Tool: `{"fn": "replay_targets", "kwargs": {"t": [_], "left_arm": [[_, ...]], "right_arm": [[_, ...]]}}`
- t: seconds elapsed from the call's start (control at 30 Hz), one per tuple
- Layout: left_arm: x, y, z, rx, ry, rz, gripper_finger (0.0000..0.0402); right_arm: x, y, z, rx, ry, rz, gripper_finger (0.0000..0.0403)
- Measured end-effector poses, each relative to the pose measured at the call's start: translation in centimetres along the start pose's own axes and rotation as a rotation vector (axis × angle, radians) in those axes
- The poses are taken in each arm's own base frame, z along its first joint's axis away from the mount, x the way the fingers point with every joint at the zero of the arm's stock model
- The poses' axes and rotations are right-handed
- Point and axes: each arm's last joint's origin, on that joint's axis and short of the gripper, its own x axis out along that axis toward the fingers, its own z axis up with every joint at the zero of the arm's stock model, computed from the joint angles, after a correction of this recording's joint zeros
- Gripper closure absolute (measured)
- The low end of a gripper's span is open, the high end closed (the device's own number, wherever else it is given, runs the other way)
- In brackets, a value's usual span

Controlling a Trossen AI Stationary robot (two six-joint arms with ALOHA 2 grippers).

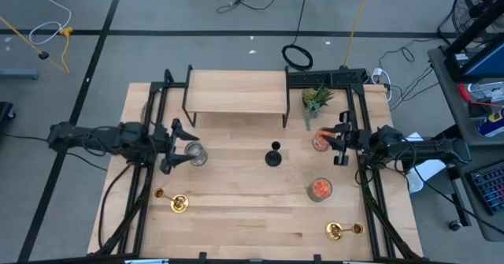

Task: Pick & Place candle stick holders
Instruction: Put the left brown scented candle on the shelf

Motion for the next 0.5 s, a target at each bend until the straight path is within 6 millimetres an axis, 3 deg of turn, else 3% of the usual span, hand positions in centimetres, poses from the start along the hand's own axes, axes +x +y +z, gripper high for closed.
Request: {"fn": "replay_targets", "kwargs": {"t": [0.27,0.5], "left_arm": [[0.9,0.0,4.0,0.002,0.447,0.186,0.0094],[2.2,0.0,2.0,-0.082,0.768,0.219,0.0118]], "right_arm": [[0.6,0.1,-0.5,0.0,0.021,0.007,0.0325],[0.8,0.2,-1.0,0.006,0.057,0.016,0.0325]]}}
